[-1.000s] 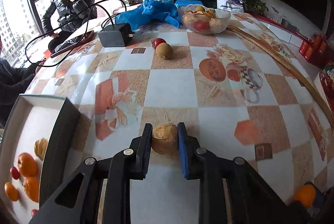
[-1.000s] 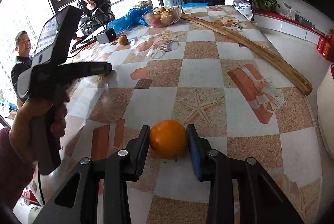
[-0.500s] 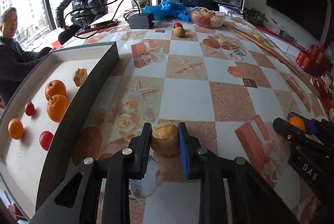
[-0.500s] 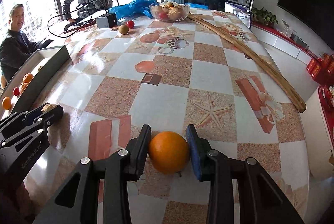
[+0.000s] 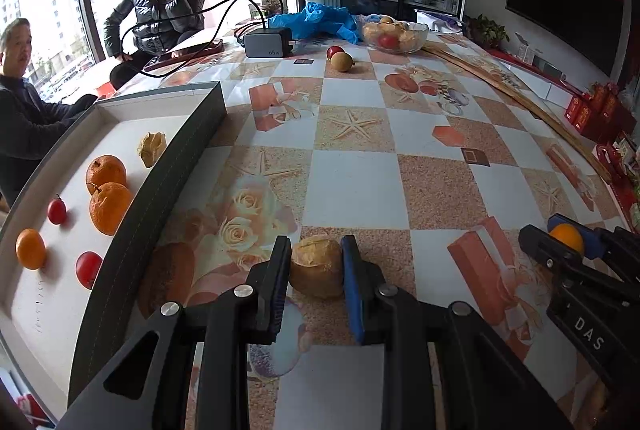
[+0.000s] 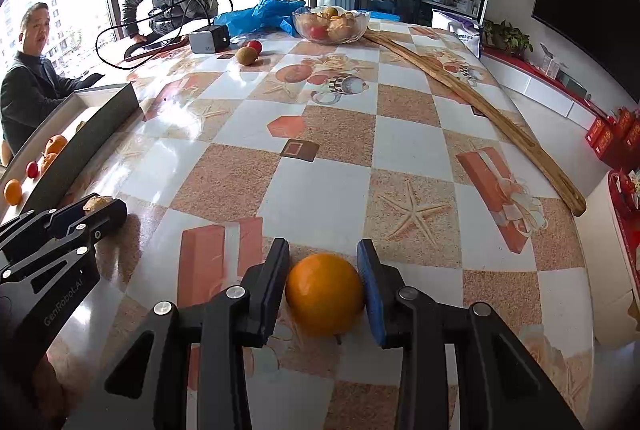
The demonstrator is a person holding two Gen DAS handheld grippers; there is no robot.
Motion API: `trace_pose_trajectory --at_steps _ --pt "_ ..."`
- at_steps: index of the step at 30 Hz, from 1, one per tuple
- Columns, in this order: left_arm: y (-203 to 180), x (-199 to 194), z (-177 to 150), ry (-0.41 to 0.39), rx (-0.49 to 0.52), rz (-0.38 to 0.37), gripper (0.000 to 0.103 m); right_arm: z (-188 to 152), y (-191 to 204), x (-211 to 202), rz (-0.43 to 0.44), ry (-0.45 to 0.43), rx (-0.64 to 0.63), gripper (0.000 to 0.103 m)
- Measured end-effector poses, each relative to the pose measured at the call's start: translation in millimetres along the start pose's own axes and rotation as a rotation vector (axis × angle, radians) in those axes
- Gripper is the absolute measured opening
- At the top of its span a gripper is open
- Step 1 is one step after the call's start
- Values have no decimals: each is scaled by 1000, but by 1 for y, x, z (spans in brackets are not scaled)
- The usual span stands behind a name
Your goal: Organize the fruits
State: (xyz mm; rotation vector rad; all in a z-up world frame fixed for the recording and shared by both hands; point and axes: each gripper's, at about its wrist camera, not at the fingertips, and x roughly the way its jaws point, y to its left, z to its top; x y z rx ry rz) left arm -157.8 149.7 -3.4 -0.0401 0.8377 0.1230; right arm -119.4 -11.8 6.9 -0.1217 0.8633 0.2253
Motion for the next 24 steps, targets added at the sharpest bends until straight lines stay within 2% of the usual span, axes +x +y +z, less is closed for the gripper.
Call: trace_pose_trajectory --at_steps 18,21,24 --pt "1 0 0 0 1 1 28 0 1 0 0 1 0 38" --pt "0 0 0 0 1 1 28 0 1 1 9 4 -5 44" --pt "1 1 0 0 0 0 28 1 2 2 9 8 -15 45"
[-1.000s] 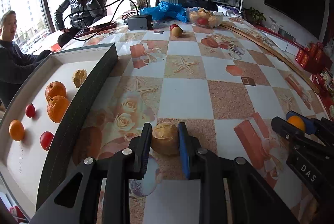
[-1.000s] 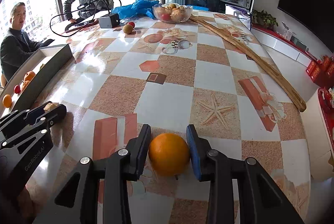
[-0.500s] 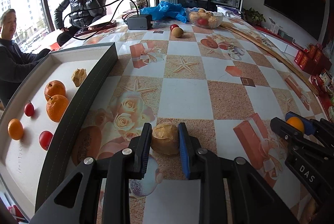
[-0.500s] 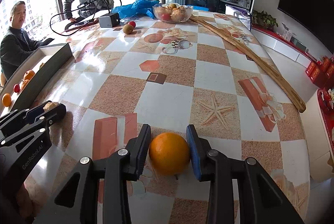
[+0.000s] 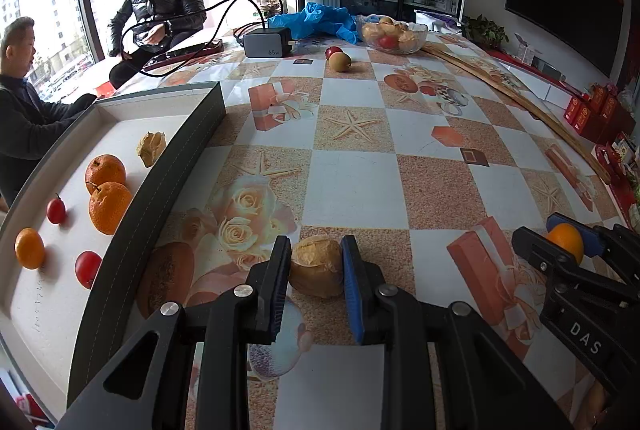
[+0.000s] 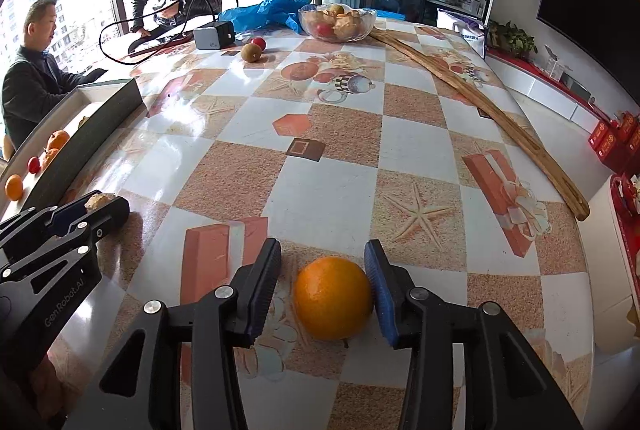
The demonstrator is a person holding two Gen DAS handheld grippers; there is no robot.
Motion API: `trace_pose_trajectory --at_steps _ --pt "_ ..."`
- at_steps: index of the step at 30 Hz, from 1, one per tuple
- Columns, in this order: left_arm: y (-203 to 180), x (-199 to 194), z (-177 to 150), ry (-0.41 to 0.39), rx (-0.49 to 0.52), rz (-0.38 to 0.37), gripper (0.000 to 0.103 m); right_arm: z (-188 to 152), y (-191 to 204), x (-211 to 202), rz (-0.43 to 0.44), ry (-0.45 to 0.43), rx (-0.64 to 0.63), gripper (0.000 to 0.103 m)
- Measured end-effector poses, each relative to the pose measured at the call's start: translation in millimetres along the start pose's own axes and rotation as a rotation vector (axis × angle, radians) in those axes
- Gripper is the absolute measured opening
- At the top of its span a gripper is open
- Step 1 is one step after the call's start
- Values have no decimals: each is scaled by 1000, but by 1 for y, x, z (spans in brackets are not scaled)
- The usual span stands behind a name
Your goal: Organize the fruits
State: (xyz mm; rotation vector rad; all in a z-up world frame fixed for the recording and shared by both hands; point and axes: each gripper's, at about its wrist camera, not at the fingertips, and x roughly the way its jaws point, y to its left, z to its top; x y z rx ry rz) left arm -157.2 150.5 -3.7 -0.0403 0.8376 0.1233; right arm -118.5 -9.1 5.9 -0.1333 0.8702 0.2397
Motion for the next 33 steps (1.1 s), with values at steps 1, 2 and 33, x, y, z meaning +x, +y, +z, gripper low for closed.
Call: trace_pose_trajectory --at_steps 1,2,33 --pt "0 0 0 0 0 0 28 0 0 0 3 0 2 45" --pt "0 0 0 0 0 -1 28 0 0 0 4 2 3 45" --pt "21 -7 -4 -3 -97 -160 26 -17 -4 -15 15 -15 35 35"
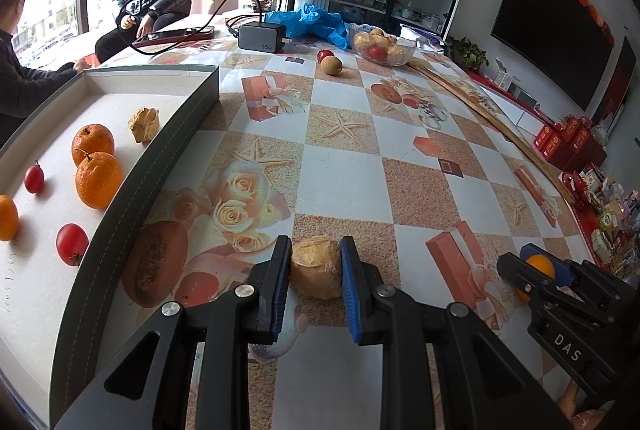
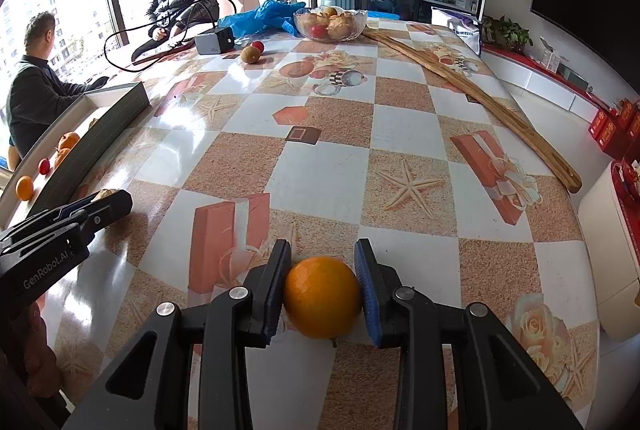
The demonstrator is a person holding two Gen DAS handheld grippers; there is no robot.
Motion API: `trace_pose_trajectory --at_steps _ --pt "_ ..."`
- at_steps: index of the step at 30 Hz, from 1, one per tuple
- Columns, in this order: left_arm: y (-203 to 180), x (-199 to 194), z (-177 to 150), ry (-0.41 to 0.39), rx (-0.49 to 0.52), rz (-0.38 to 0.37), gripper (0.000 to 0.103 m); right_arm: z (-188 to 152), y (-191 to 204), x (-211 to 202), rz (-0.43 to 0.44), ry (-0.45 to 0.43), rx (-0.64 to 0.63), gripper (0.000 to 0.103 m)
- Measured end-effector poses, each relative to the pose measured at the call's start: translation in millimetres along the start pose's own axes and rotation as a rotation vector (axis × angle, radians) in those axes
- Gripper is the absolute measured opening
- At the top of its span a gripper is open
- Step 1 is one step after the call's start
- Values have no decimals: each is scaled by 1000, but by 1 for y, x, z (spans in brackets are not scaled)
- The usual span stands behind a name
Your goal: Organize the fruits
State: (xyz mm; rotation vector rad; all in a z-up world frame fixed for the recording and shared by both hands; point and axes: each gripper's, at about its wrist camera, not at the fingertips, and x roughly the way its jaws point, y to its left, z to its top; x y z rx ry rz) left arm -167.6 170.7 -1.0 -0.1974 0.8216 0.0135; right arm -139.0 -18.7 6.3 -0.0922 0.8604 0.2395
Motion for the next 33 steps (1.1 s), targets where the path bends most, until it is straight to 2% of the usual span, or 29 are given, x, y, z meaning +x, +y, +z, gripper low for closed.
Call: trace_pose_trajectory --at_steps 2,8,10,23,33 --pt "2 0 0 0 -18 -19 26 0 0 0 1 0 1 35" --pt "32 -1 0 7 -168 -185 26 0 0 0 0 -1 0 35" --pt "37 -1 -1 9 -194 -213 26 0 0 0 3 -1 3 35" --pt "23 -3 -2 -1 -121 -134 26 0 -2 -2 18 -4 18 35" --pt "23 -3 -2 -1 -115 -129 26 -1 -3 -2 18 -4 19 35"
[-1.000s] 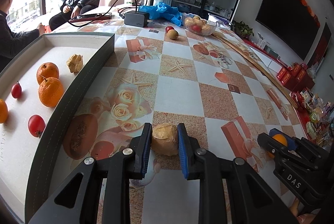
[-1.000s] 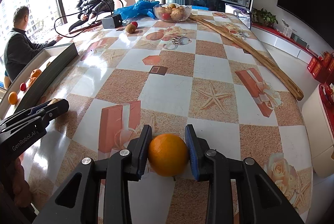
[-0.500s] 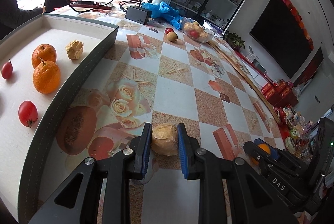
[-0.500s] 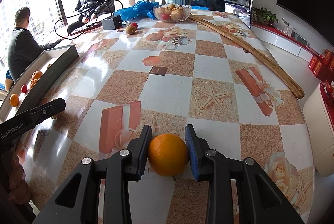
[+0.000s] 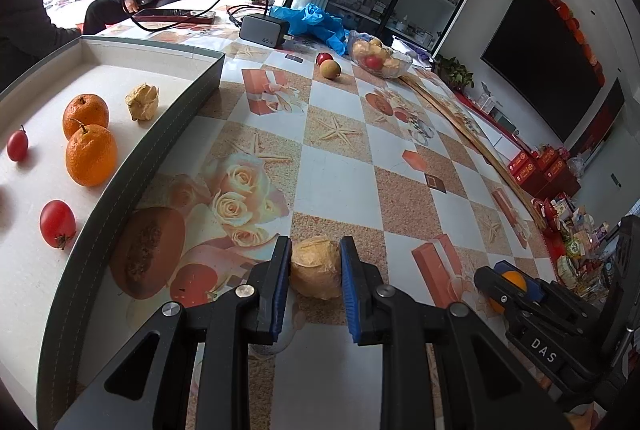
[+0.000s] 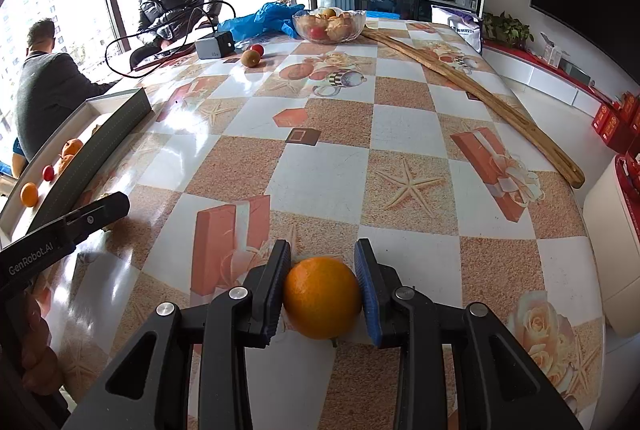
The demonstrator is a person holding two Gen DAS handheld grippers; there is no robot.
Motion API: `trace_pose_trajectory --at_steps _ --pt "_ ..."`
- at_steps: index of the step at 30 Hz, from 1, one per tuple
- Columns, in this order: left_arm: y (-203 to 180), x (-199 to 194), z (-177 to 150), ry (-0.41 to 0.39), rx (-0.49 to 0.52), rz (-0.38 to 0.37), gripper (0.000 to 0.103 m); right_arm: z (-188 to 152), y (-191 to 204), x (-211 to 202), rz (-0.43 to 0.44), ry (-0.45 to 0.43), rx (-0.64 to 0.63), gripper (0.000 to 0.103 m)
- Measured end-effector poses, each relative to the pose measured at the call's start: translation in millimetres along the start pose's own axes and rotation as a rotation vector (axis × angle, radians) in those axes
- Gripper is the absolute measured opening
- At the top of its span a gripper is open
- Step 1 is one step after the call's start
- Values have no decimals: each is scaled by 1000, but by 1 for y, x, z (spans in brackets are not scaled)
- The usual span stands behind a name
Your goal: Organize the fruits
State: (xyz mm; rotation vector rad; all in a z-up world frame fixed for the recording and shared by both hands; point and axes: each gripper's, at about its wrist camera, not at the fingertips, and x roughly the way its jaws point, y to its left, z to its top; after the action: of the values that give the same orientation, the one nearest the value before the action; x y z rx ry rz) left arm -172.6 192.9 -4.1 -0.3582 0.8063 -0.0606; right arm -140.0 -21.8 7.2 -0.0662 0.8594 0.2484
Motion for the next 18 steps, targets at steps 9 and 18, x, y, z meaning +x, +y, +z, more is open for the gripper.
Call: trace_pose_trajectory --at_steps 9,18 --pt "0 0 0 0 -1 -1 26 0 0 0 0 0 0 35" --pt "-2 0 0 0 6 7 26 0 0 0 -1 0 0 35"
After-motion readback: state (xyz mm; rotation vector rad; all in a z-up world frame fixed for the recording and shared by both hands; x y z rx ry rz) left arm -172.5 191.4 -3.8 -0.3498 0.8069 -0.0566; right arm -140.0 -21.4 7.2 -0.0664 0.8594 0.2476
